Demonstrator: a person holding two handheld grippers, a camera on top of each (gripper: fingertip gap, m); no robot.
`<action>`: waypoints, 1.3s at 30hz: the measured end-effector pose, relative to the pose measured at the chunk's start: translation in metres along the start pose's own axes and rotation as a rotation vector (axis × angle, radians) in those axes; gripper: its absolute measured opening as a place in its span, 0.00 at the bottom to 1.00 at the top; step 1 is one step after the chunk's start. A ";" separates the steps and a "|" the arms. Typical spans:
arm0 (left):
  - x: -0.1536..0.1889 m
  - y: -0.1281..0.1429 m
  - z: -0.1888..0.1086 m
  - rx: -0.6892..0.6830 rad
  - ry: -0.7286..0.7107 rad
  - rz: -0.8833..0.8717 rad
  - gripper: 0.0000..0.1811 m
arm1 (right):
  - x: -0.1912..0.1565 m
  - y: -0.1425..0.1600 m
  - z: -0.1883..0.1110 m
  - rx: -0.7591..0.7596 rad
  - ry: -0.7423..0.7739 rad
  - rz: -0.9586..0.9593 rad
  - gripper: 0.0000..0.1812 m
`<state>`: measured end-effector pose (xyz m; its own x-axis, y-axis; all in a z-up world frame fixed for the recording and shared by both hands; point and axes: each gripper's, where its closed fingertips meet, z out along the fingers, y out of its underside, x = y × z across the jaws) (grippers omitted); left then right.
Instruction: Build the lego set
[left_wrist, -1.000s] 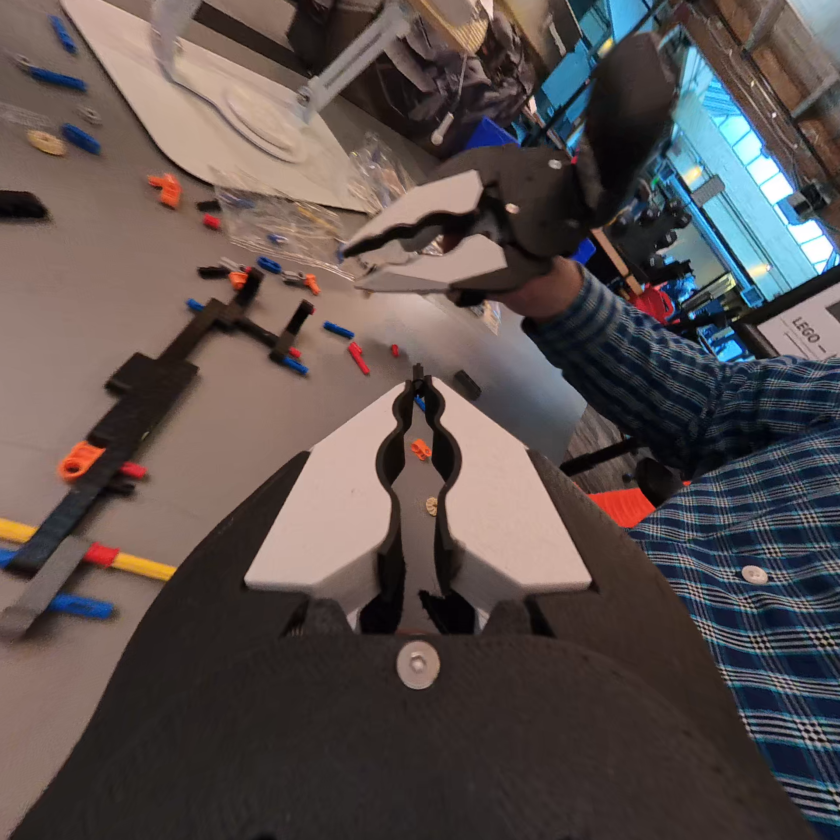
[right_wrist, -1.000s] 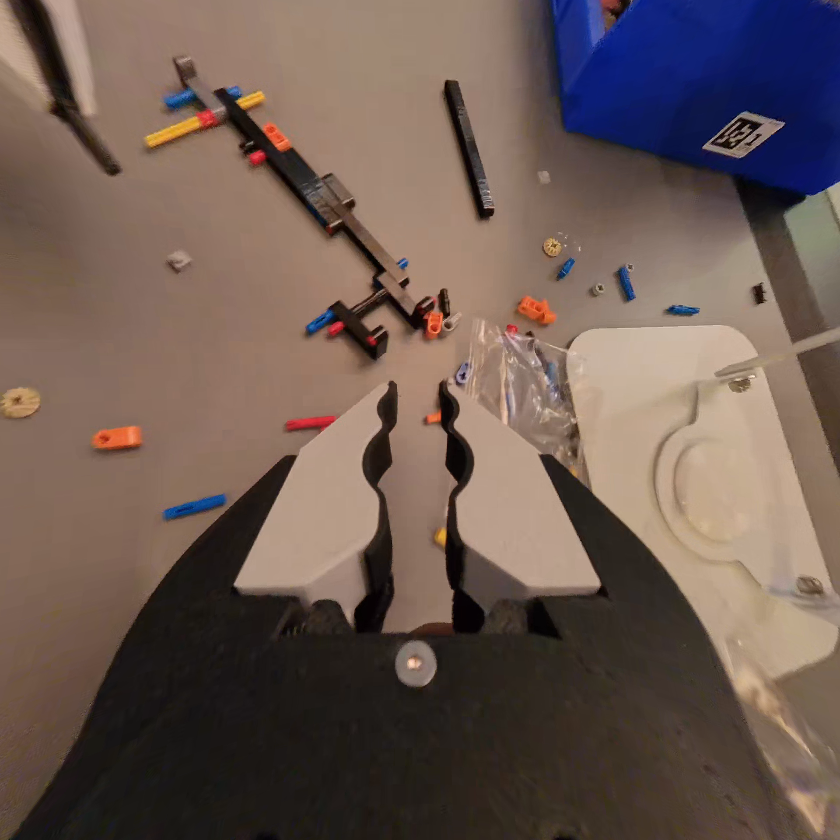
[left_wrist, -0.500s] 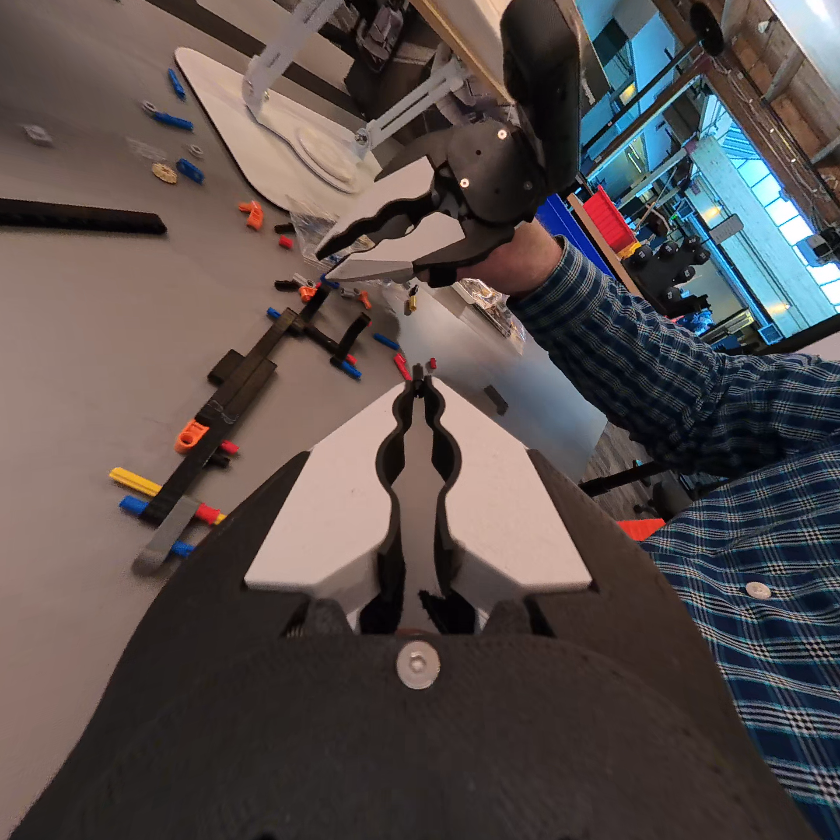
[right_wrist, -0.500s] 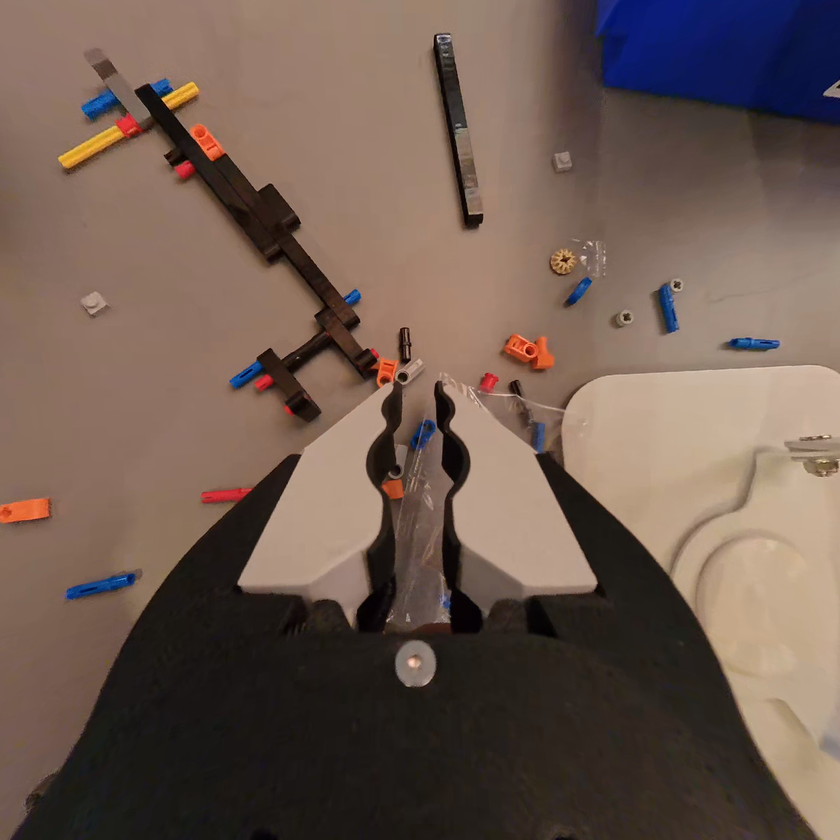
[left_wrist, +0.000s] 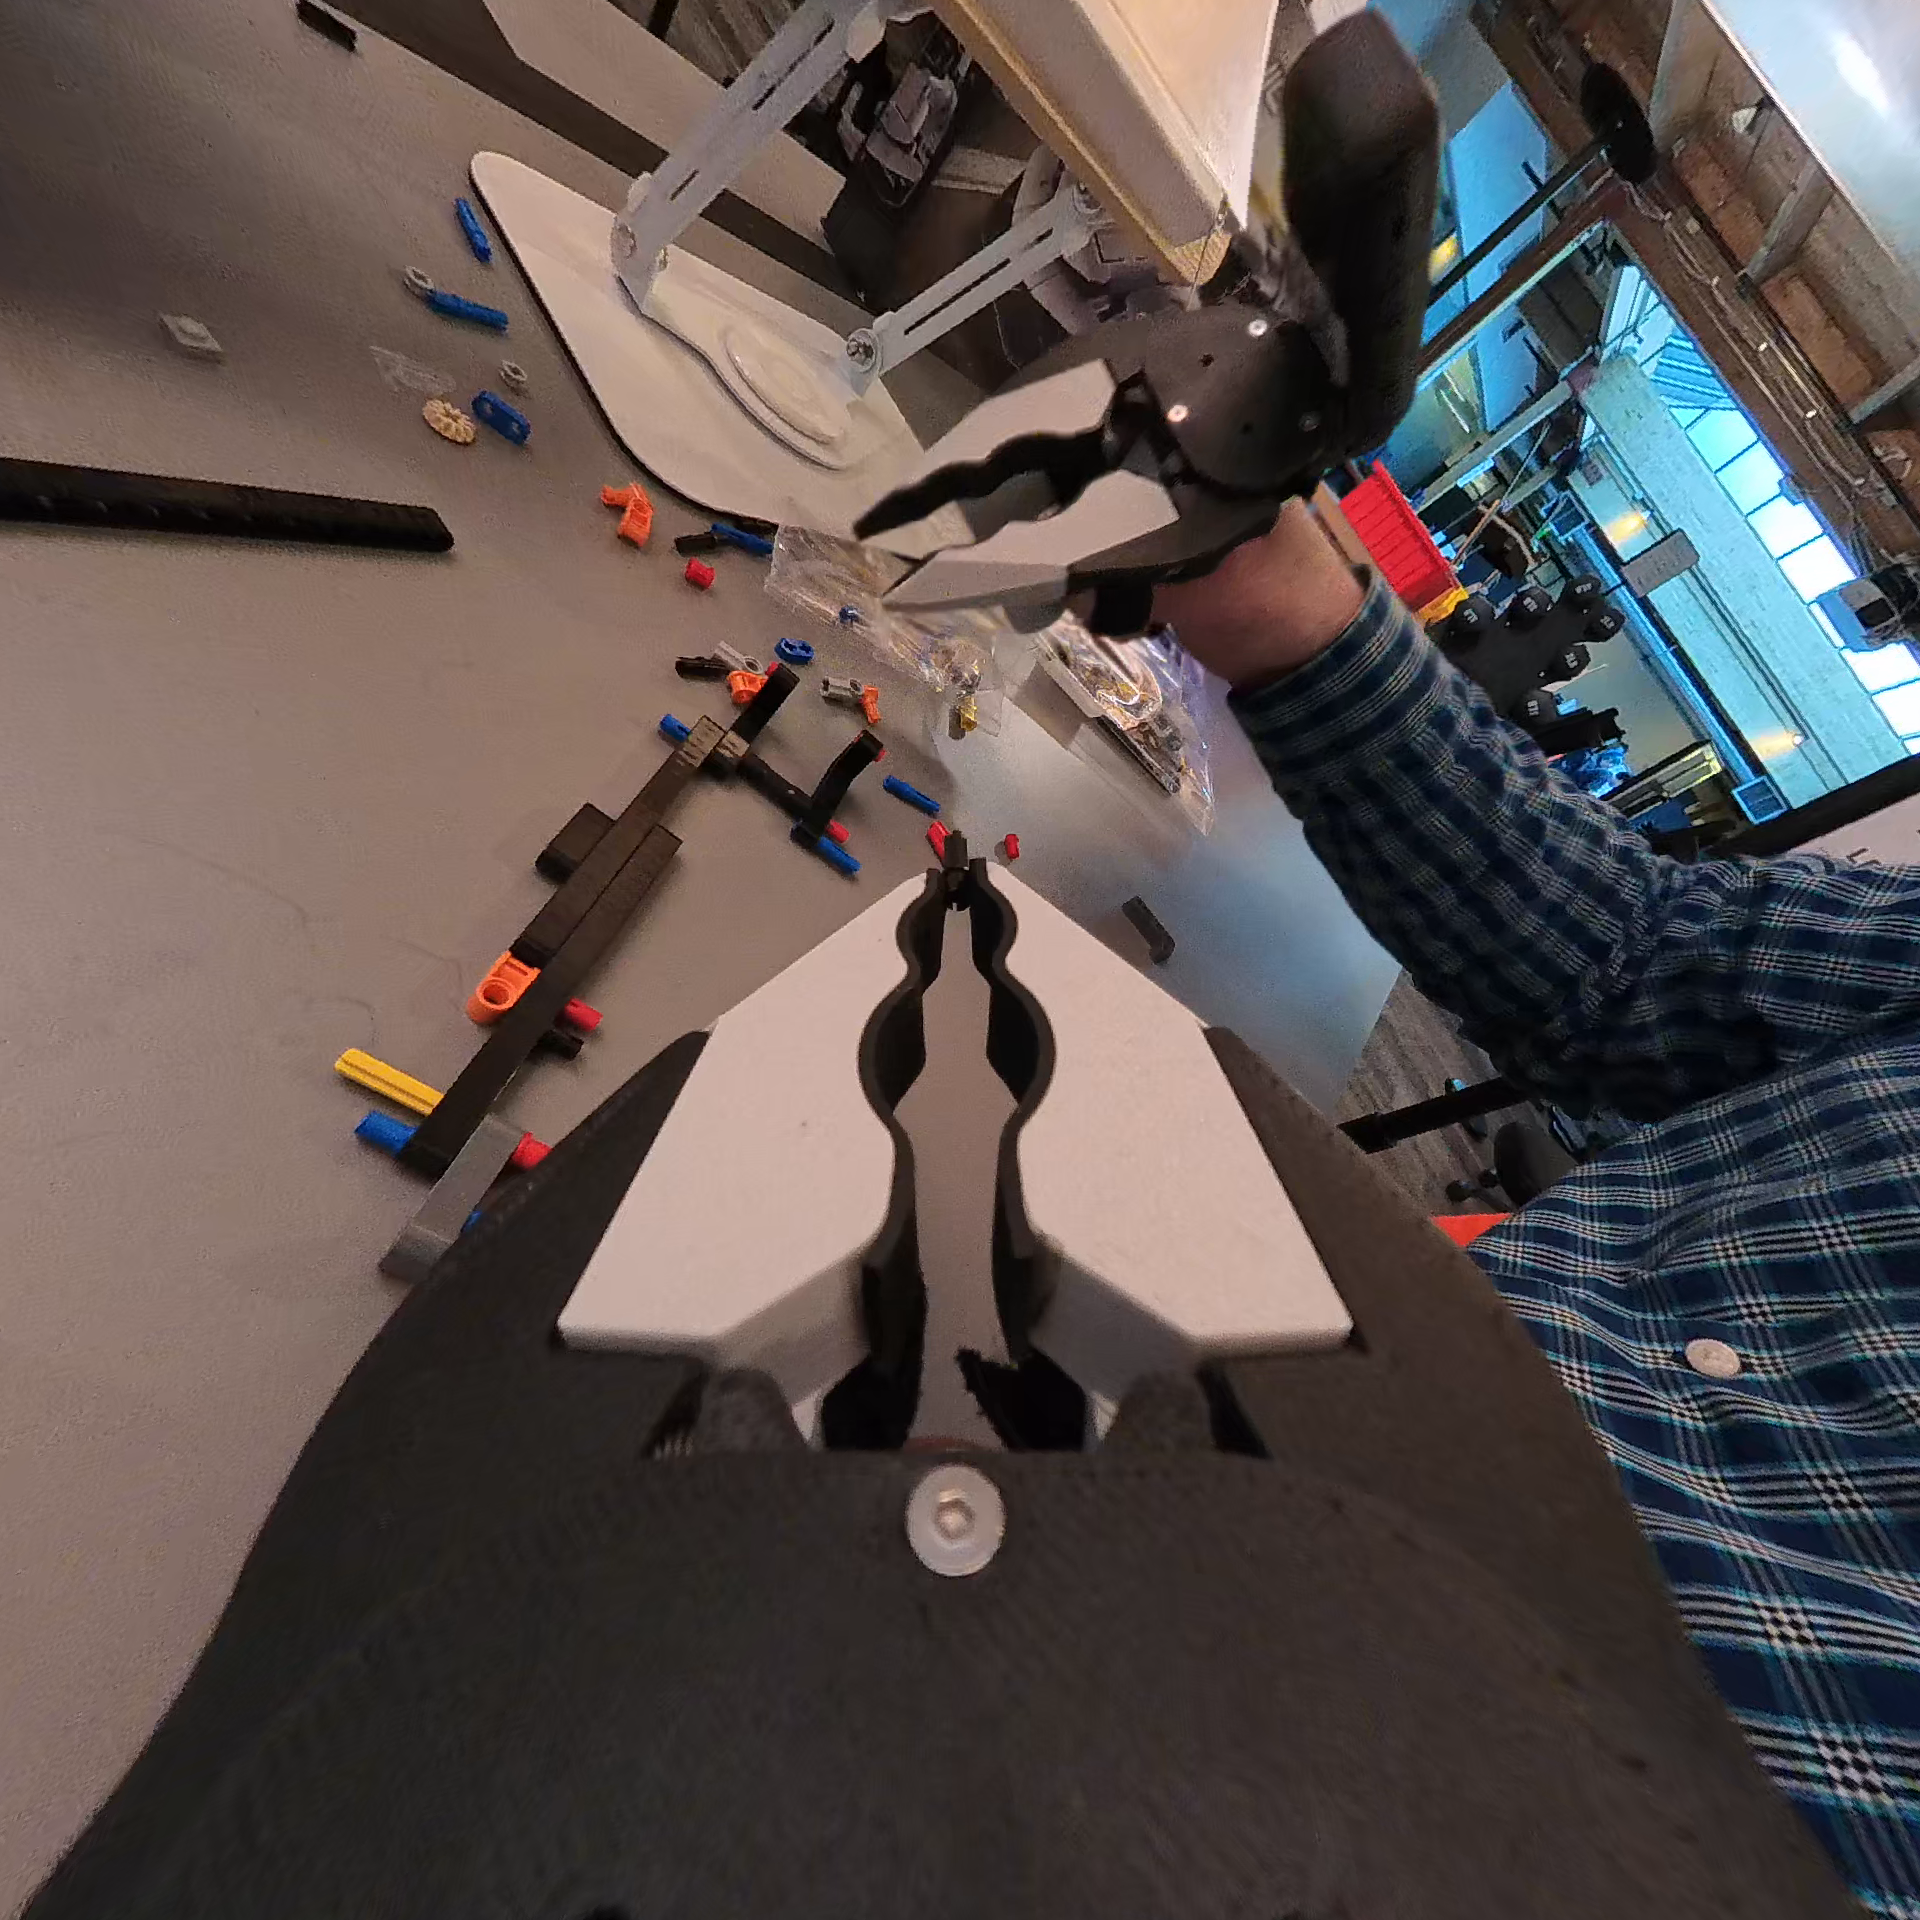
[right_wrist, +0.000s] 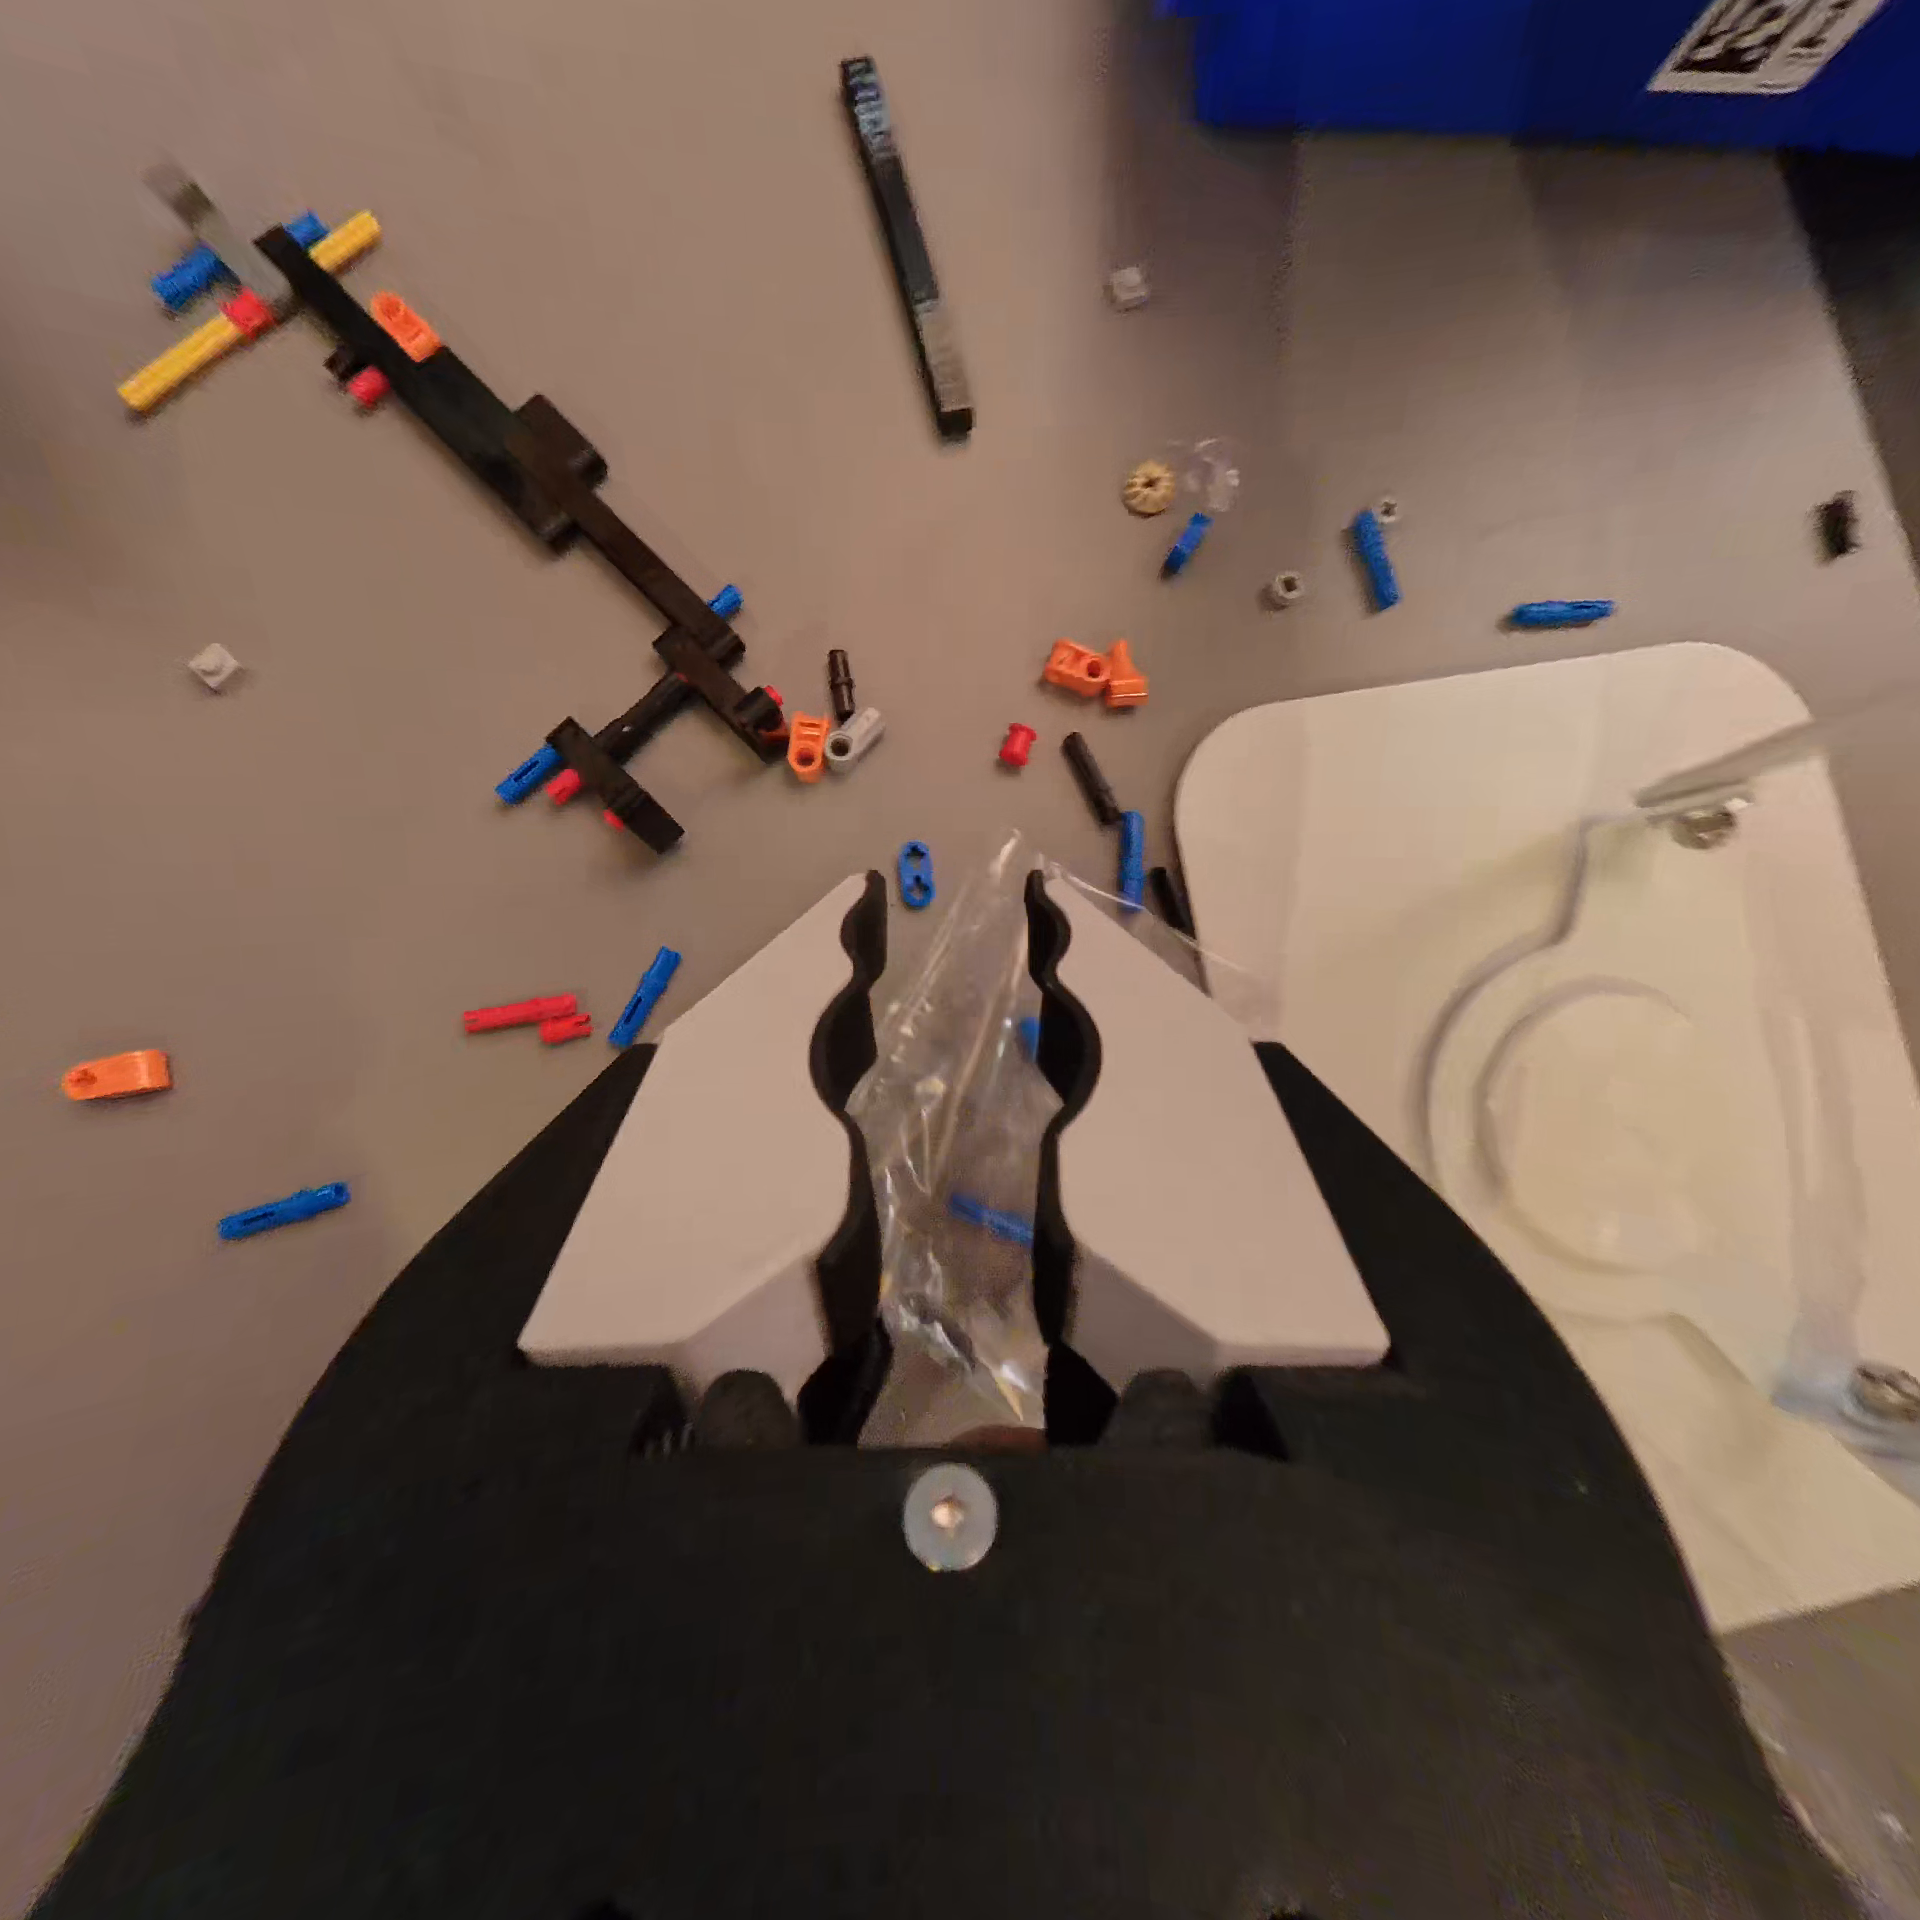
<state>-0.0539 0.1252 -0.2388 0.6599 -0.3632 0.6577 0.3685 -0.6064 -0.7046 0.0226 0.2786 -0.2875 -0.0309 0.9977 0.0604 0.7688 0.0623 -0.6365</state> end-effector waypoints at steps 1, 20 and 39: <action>0.000 0.000 0.000 0.000 -0.001 0.000 0.01 | 0.004 -0.001 -0.007 0.011 0.011 0.009 0.14; -0.006 0.004 0.005 -0.005 0.006 -0.032 0.01 | -0.007 0.068 -0.018 -0.154 0.000 0.056 0.16; -0.008 0.004 0.007 -0.005 0.017 -0.045 0.01 | -0.015 0.025 -0.063 -0.069 -0.042 -0.015 0.14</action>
<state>-0.0537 0.1306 -0.2490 0.6317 -0.3476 0.6929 0.3942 -0.6256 -0.6732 0.0829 0.2638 -0.2562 -0.0681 0.9970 0.0359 0.8101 0.0763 -0.5813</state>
